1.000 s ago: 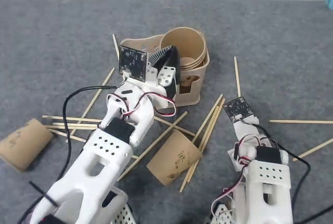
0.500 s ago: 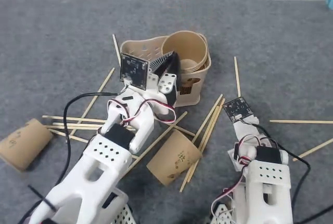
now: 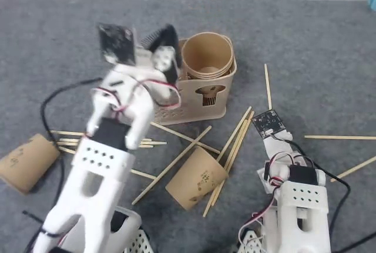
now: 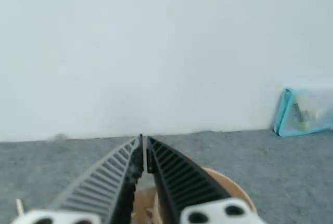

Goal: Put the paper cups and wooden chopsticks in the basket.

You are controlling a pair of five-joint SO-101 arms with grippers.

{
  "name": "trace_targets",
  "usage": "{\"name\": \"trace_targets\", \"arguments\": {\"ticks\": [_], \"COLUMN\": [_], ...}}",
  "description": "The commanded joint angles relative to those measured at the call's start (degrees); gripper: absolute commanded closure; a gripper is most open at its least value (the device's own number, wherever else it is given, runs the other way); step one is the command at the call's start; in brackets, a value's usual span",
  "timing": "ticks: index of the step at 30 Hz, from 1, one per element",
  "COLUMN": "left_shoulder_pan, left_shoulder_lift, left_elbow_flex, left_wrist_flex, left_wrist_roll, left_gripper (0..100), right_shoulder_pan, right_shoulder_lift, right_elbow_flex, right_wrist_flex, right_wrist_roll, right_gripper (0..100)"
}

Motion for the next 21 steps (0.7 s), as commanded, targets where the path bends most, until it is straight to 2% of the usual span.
{"name": "trace_targets", "arguments": {"ticks": [1, 6, 10, 15, 21], "left_shoulder_pan": [-3.7, -10.5, -23.5, -44.0, -57.8], "left_shoulder_lift": [-4.0, -13.8, -22.7, -34.0, -43.9], "left_elbow_flex": [-11.2, -11.5, -3.4, 13.2, 33.2], "left_wrist_flex": [14.0, 33.4, 42.7, 42.5, 38.4], "left_wrist_roll": [0.6, 0.4, 0.3, -0.9, -3.5], "left_gripper": [98, 98, 98, 98, 98], "right_shoulder_pan": [0.6, 0.6, 0.3, 0.3, 0.2], "right_shoulder_lift": [-1.2, -1.2, -1.2, -1.2, -1.2], "right_elbow_flex": [-0.5, -0.5, -0.5, -0.5, -0.5], "right_wrist_flex": [0.2, 0.2, 0.2, 0.2, 0.6], "right_wrist_roll": [1.0, 1.1, 1.1, 1.1, 3.8], "right_gripper": [99.1, 99.1, 99.1, 99.1, 99.1]}}
